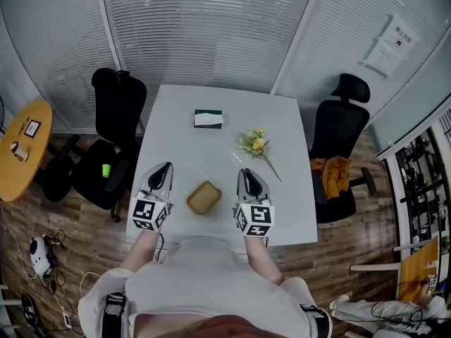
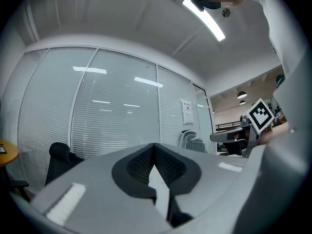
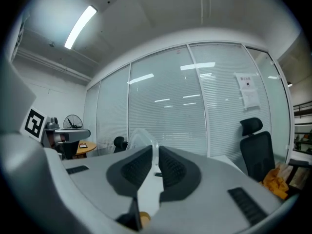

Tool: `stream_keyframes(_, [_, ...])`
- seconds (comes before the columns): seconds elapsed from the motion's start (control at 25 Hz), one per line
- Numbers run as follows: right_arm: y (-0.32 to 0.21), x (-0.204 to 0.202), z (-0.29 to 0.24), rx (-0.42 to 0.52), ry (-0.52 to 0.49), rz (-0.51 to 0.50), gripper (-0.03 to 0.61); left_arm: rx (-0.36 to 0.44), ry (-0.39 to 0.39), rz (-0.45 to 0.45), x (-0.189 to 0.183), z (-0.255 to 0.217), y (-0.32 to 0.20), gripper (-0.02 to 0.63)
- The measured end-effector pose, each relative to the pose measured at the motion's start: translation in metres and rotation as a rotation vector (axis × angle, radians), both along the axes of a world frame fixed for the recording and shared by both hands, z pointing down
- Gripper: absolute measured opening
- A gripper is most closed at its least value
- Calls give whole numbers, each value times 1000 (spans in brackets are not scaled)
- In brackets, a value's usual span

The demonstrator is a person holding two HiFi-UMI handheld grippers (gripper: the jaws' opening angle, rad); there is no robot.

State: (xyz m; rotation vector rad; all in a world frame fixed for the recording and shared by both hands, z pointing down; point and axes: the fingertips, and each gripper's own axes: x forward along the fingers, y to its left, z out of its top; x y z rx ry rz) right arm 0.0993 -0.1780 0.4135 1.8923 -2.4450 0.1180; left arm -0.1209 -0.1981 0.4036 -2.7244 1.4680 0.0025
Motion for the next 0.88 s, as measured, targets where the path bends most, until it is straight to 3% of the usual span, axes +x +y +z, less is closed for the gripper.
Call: stream_keyframes(0.88, [0, -4, -7, -3, -28, -2, 48, 11, 48, -11, -1, -8, 0, 9])
